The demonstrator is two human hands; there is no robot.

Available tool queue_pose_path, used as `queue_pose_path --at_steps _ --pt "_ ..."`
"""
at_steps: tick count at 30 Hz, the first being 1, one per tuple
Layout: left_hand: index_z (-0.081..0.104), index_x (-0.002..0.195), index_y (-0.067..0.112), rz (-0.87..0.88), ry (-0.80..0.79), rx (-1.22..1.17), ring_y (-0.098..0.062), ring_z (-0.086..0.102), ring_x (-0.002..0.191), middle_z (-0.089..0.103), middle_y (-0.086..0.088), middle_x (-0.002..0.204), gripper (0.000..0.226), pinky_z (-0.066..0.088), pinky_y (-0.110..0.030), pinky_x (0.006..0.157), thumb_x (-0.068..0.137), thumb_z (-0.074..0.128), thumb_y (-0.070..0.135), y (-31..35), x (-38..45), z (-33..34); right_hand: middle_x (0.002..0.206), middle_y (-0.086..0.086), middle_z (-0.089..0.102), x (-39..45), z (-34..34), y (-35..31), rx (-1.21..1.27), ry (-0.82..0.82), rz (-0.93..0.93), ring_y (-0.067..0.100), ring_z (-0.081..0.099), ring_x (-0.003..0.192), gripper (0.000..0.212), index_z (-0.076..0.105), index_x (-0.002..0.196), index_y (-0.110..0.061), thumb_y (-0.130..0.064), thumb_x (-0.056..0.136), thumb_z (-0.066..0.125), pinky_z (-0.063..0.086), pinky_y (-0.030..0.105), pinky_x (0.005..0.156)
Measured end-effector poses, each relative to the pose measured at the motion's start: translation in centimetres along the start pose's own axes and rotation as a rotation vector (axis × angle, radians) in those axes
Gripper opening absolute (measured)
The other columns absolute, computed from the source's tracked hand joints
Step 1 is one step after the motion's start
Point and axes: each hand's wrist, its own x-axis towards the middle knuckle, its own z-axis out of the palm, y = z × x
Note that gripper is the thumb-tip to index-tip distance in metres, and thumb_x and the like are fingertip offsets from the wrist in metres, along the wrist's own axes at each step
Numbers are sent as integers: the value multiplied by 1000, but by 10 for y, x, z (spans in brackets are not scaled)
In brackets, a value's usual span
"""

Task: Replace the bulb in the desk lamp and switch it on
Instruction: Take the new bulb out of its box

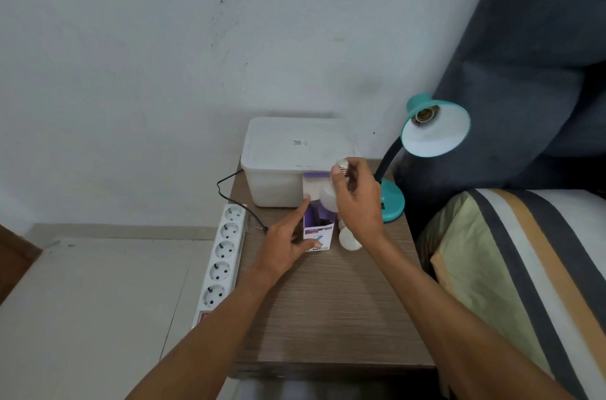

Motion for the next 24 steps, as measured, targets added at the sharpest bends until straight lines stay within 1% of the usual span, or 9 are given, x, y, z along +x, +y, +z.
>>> queue_pose_path --at_steps 3,5,8,9,12,15,18,21,24 --pt "21 156 57 -2 9 -2 -8 69 116 70 -1 132 109 58 -39 102 80 89 16 3 -2 1 89 1 65 -4 -7 10 21 67 70 11 62 84 17 58 107 -18 -30 99 49 50 26 72" --pt "21 156 57 -9 14 2 -6 69 117 71 -1 132 110 58 -40 101 80 89 16 3 -2 1 82 2 66 -6 -10 19 26 95 151 17 64 78 10 61 96 -21 -28 97 53 54 34 72" --pt "19 157 56 -14 11 3 -7 69 117 70 -2 133 111 58 -41 102 79 89 18 3 -1 1 74 1 67 -9 -8 36 -75 -3 218 20 66 73 25 65 82 -20 -42 94 61 57 41 73" --pt "18 157 56 -9 13 11 -7 69 117 70 -3 134 111 58 -41 101 79 89 19 3 -1 1 77 -2 69 -10 -6 39 -86 -50 226 17 67 75 26 67 86 -22 -46 94 61 58 40 74" --pt "16 157 57 -8 22 4 -9 69 117 69 -4 135 113 59 -41 100 80 89 21 4 -2 1 89 -12 70 -12 0 42 -49 -142 282 7 68 85 32 70 109 -26 -50 96 54 58 31 79" --pt "11 157 59 -27 37 -13 -8 69 116 68 -4 135 116 58 -39 101 80 89 20 6 -3 0 94 -17 69 -11 -2 37 54 -170 352 3 64 94 26 69 102 -35 -48 101 47 52 23 80" --pt "7 159 51 -48 41 -22 -8 68 118 65 -2 138 119 57 -36 103 80 88 17 9 -4 2 97 -12 71 -11 -7 42 71 -192 392 5 64 97 37 73 104 -31 -53 100 44 52 25 83" --pt "6 163 41 -64 34 -2 -11 65 124 61 -3 143 116 57 -37 103 82 86 20 10 -5 3 98 -3 75 -15 -11 49 94 -236 416 14 70 95 33 74 106 -29 -53 96 53 58 32 83" --pt "11 163 43 -59 24 0 -15 65 125 60 -6 144 110 59 -38 100 83 85 24 8 -5 2 105 -1 73 -23 -12 51 136 -260 390 11 71 93 25 70 113 -24 -33 90 70 61 29 77"
